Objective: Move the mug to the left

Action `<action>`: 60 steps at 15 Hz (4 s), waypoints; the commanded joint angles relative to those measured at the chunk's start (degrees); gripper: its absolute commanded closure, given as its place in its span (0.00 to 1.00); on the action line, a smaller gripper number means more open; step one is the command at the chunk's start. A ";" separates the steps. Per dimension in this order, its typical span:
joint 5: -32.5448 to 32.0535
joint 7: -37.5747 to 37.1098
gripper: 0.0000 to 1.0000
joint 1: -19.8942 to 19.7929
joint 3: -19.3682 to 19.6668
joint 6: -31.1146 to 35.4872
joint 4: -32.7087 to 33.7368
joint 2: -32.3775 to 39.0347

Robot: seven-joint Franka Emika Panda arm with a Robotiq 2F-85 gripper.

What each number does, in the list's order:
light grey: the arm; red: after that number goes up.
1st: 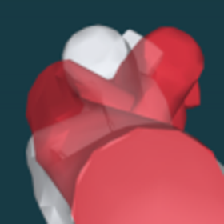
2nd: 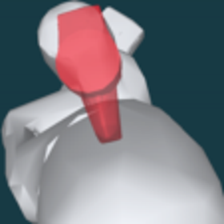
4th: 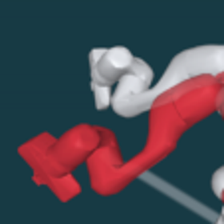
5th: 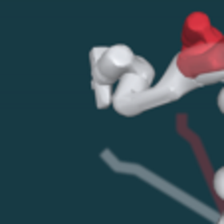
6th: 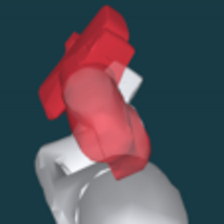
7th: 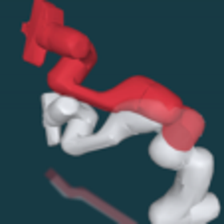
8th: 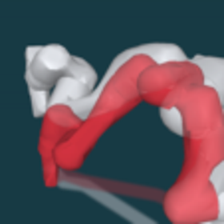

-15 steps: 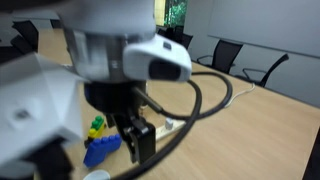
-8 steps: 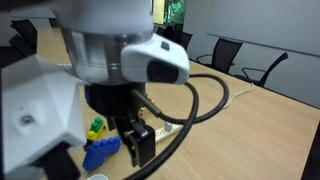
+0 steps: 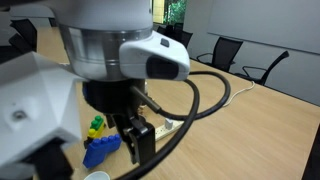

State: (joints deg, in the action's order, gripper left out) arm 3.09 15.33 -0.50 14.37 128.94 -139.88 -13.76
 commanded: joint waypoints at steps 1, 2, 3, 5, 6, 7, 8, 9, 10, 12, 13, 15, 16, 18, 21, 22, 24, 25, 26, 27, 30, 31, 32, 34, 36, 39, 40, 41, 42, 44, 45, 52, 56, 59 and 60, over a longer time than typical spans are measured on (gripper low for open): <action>0.54 0.38 0.00 -1.82 -1.80 -0.13 0.07 0.06; 0.54 0.38 0.00 -1.83 -1.81 -0.13 0.07 0.06; 0.54 0.38 0.00 -1.83 -1.81 -0.13 0.07 0.09; 0.54 0.38 0.00 -1.83 -1.81 -0.13 0.07 0.09; 0.54 0.38 0.00 -1.83 -1.81 -0.13 0.07 0.06; 0.54 0.38 0.00 -1.83 -1.81 -0.13 0.07 0.07; 0.54 0.38 0.00 -1.83 -1.81 -0.13 0.07 0.09; 0.54 0.38 0.00 -1.83 -1.81 -0.13 0.07 0.05; 0.54 0.38 0.00 -1.83 -1.81 -0.13 0.07 0.09; 0.54 0.38 0.00 -1.83 -1.81 -0.13 0.07 0.07; 0.54 0.38 0.00 -1.83 -1.81 -0.13 0.07 0.09; 0.54 0.38 0.00 -1.83 -1.81 -0.13 0.07 0.09; 0.54 0.38 0.00 -1.83 -1.81 -0.13 0.07 0.07; 0.54 0.38 0.00 -1.83 -1.81 -0.13 0.07 0.08; 0.54 0.38 0.00 -1.83 -1.81 -0.13 0.07 0.07; 0.62 0.51 0.00 -1.66 -1.91 -0.29 0.08 0.28; 1.25 0.80 0.00 -1.14 -2.43 0.00 -0.32 0.90; 1.53 0.85 0.00 -0.89 -2.89 0.43 -0.60 1.52; 1.78 0.98 0.00 -0.72 -3.39 0.62 -0.89 2.03; 2.04 0.89 0.00 -0.56 -3.98 0.79 -1.19 2.74; 1.39 -0.42 0.00 -0.74 -5.69 1.64 -2.37 5.01; 1.11 -0.85 0.00 -0.85 -6.10 2.26 -3.03 5.64; 0.99 -1.20 0.00 -0.95 -6.40 2.84 -3.57 6.24; 1.01 -0.51 0.00 -1.03 -6.60 1.15 -3.01 6.40; 1.00 -0.51 0.00 -1.06 -6.64 1.15 -2.87 6.44; 1.00 -0.51 0.00 -1.09 -6.63 1.14 -2.82 6.33; 1.00 -0.51 0.00 -1.09 -6.63 1.14 -2.82 6.33; 1.54 -0.14 0.00 -0.90 -6.70 0.86 -2.90 6.52; 1.40 -0.25 0.00 -0.79 -6.89 1.02 -3.38 6.67; 1.30 -0.18 0.00 -0.63 -7.38 1.51 -4.90 6.91; 1.60 0.07 0.00 -0.53 -7.65 1.70 -5.65 7.08; 3.47 1.51 0.00 0.56 -9.76 5.19 -12.70 7.51; 2.16 0.01 0.00 0.30 -10.30 4.16 -12.95 7.57; 2.16 0.01 0.00 0.30 -10.30 4.31 -12.94 7.57; 2.74 0.34 0.00 0.63 -10.49 4.44 -12.87 8.21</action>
State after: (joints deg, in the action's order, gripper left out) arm 5.17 15.28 0.32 4.62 133.31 -152.88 -6.19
